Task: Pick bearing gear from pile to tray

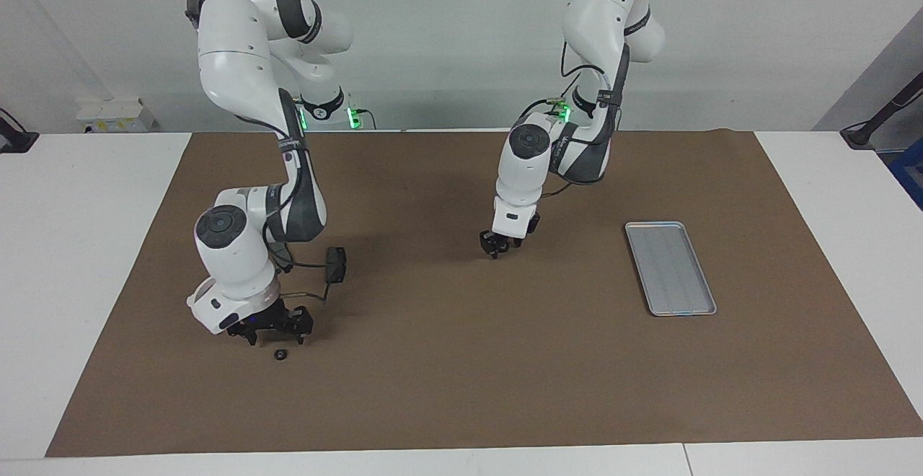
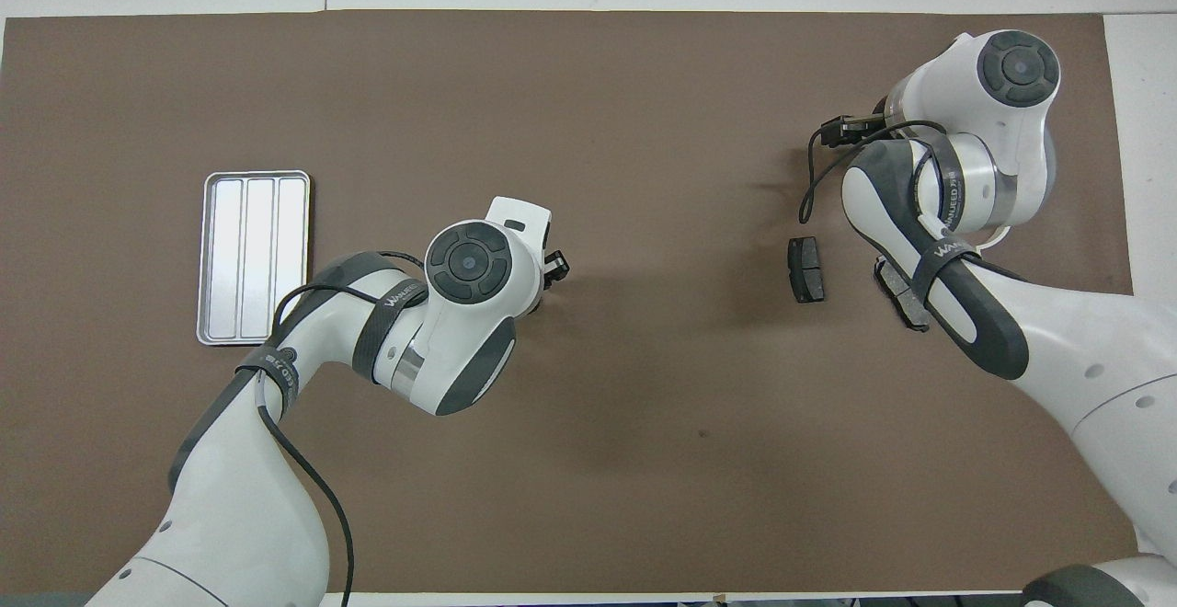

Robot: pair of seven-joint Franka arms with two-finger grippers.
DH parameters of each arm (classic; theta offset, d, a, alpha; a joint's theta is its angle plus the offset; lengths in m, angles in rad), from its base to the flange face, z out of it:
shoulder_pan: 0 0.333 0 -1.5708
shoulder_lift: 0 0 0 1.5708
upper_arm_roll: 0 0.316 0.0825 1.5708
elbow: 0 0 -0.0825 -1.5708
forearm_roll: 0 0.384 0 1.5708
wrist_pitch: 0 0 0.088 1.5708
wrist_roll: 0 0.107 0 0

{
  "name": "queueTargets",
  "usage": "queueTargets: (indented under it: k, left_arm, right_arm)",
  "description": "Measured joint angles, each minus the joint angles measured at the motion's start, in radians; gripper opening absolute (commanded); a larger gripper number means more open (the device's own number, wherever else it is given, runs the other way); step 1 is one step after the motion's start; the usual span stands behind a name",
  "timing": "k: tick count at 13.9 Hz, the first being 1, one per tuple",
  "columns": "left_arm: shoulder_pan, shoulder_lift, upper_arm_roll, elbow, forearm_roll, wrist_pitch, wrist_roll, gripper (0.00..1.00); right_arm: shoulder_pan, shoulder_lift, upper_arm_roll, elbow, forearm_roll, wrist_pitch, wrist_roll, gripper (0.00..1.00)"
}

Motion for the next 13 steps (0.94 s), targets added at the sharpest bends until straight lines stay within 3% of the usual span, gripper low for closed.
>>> queueTargets:
  k: [2, 4, 8, 11, 13]
  left_arm:
    - [-0.005, -0.001, 0.0, -0.002, 0.0, 0.0, -0.006, 0.11]
    - [-0.006, -0.003, 0.001, -0.003, 0.0, 0.0, -0.007, 0.0]
    - [0.002, -0.024, 0.018, 0.003, 0.0, -0.042, -0.007, 0.0]
    - [0.11, -0.13, 0.027, 0.01, 0.0, -0.19, 0.123, 0.0]
    - [0.222, -0.211, 0.032, 0.007, 0.0, -0.304, 0.291, 0.0]
  right_arm:
    - [0.0, 0.006, 0.0, 0.003, 0.0, -0.002, 0.0, 0.97]
    - [0.0, 0.025, 0.0, 0.028, 0.001, -0.027, 0.004, 0.96]
    - [0.0, 0.075, 0.001, 0.137, 0.011, -0.123, 0.073, 0.96]
    - [-0.003, 0.09, 0.001, 0.158, 0.011, -0.126, 0.079, 0.95]
    - [-0.002, 0.098, 0.003, 0.16, 0.012, -0.126, 0.086, 0.89]
